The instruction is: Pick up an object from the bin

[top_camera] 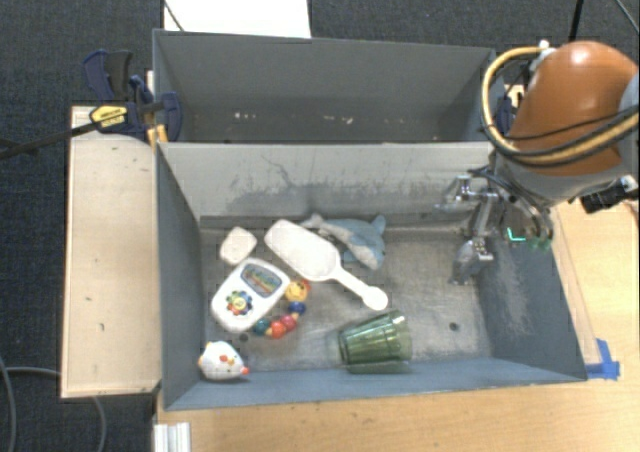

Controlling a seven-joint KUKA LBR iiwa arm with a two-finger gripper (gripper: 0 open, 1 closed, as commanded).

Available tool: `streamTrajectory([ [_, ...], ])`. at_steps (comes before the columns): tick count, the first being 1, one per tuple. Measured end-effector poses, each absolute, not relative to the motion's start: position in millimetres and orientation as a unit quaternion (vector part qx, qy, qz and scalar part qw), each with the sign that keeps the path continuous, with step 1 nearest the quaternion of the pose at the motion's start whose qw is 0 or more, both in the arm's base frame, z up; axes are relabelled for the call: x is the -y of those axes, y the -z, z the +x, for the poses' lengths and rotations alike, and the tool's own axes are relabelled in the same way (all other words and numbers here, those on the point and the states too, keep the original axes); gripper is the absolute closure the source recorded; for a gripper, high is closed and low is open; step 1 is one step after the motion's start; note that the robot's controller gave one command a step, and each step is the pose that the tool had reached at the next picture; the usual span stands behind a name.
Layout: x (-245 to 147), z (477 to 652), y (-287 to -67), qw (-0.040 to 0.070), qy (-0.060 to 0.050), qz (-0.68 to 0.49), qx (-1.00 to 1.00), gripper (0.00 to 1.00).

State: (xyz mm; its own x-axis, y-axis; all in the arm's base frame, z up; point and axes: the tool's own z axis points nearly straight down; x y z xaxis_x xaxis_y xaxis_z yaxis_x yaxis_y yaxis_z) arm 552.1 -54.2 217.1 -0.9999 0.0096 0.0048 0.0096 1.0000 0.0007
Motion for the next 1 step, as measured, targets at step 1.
streamTrajectory([
  [1, 54.0, 553.7, -221.5, -0.002, 0.0, -0.004, 1.0, 0.0],
])
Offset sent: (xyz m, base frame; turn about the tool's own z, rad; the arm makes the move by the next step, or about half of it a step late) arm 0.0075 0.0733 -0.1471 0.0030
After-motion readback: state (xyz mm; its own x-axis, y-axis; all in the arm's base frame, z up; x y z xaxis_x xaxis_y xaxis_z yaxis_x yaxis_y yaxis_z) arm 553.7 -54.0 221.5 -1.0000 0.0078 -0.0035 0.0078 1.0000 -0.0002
